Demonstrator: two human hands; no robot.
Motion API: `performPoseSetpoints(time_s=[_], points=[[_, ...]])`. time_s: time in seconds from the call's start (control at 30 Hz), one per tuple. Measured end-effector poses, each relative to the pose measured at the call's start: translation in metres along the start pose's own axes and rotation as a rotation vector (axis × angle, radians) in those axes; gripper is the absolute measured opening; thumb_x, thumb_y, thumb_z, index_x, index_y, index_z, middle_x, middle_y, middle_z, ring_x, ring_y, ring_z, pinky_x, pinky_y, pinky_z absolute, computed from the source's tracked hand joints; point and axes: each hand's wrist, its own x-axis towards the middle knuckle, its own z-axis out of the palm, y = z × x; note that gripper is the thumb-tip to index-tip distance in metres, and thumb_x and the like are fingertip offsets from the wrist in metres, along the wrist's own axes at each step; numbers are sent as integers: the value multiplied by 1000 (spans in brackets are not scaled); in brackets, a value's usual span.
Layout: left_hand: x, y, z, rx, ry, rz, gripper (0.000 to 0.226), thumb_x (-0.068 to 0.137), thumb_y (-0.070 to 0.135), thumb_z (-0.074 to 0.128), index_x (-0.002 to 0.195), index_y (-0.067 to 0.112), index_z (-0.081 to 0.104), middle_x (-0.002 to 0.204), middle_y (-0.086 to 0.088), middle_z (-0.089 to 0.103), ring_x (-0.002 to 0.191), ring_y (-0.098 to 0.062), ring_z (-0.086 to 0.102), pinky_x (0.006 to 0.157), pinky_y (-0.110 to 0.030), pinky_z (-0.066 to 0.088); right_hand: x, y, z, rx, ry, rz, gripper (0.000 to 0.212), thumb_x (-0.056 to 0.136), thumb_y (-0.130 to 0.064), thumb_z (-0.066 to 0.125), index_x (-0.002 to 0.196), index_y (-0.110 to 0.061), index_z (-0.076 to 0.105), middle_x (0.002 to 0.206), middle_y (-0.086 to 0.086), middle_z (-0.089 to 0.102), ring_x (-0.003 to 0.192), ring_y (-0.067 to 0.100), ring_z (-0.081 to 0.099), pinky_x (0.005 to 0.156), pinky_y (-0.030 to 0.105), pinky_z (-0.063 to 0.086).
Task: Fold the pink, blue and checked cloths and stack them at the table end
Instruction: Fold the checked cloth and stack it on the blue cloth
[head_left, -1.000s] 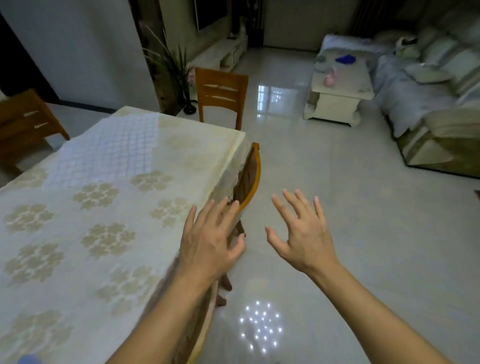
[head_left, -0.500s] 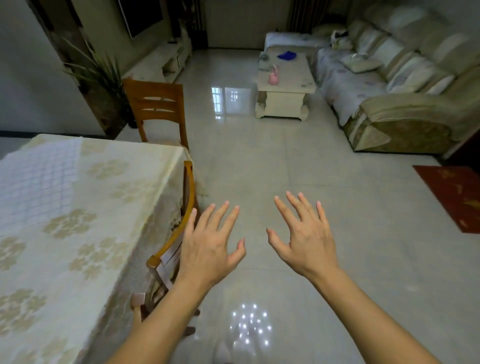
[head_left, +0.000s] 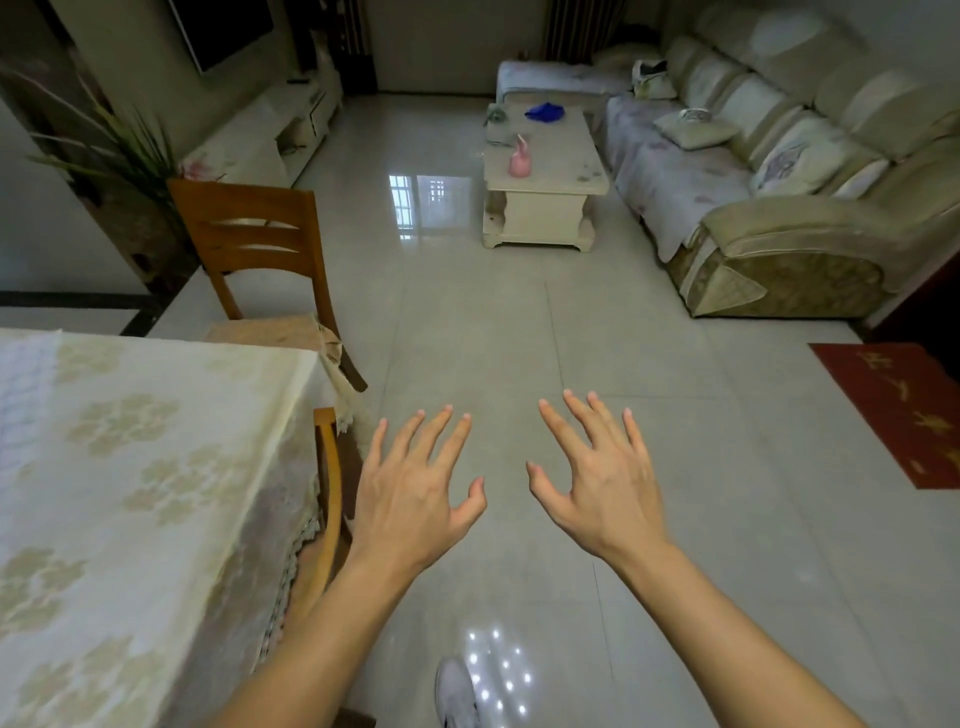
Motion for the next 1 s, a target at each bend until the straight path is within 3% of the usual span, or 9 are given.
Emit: performPoseSetpoints(time_s=[0.23, 0.57, 1.0], points=[[105, -51, 22, -22, 22, -13, 65, 88, 54, 49, 144, 23, 48, 146, -1, 51, 136, -23, 47, 116, -52, 28, 115, -4, 39, -18, -11, -2, 67, 88, -57, 45, 147, -27, 48, 153, 5, 45, 146, 26, 35, 121, 51, 25], [192, -107, 56, -16, 0, -63, 65, 88, 55, 47, 143, 21, 50, 145, -3, 53, 133, -24, 49, 115, -53, 30, 217, -1, 84, -4, -33, -10, 66, 88, -57, 44, 146, -26, 49, 153, 5, 46, 146, 26, 36, 121, 50, 24], [378, -139, 123, 32, -15, -114, 63, 87, 54, 50, 142, 23, 51, 145, -2, 53, 133, -23, 50, 114, -56, 29, 409, 70, 155, 86, -81, -41, 66, 90, -56, 41, 148, -24, 48, 153, 7, 45, 146, 27, 35, 121, 51, 23]])
